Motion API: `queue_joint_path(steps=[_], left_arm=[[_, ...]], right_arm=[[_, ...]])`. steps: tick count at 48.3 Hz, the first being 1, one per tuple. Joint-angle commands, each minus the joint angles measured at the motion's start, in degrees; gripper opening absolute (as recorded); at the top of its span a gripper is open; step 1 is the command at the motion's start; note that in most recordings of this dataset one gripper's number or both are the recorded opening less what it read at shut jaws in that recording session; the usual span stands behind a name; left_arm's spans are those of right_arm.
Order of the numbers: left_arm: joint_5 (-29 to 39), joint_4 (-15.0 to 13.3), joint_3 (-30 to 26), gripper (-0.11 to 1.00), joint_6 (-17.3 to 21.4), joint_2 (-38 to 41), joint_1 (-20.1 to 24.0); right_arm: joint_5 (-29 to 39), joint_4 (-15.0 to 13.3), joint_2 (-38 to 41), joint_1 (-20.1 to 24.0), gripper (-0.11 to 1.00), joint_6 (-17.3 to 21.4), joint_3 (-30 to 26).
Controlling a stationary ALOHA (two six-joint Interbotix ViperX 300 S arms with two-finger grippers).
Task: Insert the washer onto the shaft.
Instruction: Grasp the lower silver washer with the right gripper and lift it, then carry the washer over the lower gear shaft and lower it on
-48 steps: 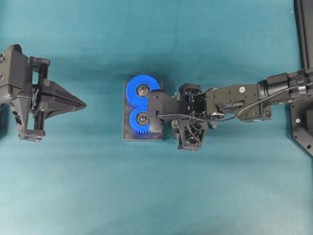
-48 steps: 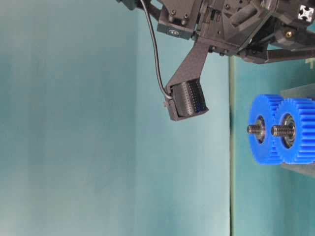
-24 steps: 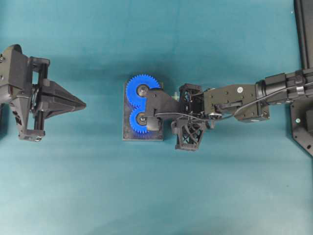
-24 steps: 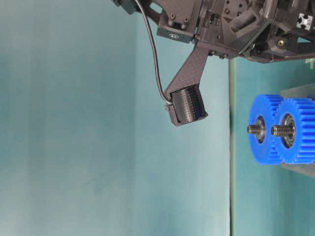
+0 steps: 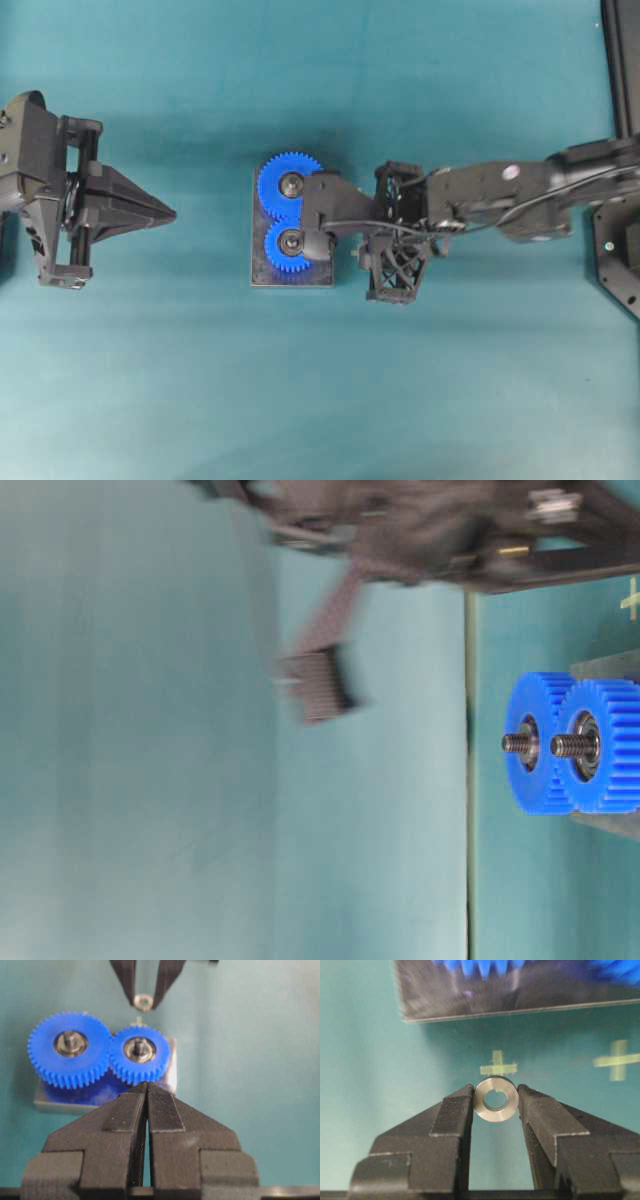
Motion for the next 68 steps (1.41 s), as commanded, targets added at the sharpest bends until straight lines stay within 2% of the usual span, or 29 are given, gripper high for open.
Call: queue_joint_path(steps=[1, 10, 22, 68], left_arm=[[-1.0, 0.2, -1.7, -0.01, 0.1, -0.2, -0.1], [-1.0, 0.2, -1.7, -0.01, 0.1, -0.1, -0.1], [-1.1, 0.2, -1.8, -0.01, 0.0, -0.2, -0.1], [-1.1, 0.2, -1.3, -0.01, 0.0, -0.4, -0.1]], right_arm=[[1.1, -0.7, -2.7, 0.0, 0.31, 0.4, -3.8], [3.1, -2.7, -1.2, -0.1, 0.31, -0.8, -11.2], [6.3, -2.8, 3.6, 0.4, 0.31, -2.5, -17.7], [5.6, -2.8, 7.9, 0.9, 0.31, -2.5, -19.0]])
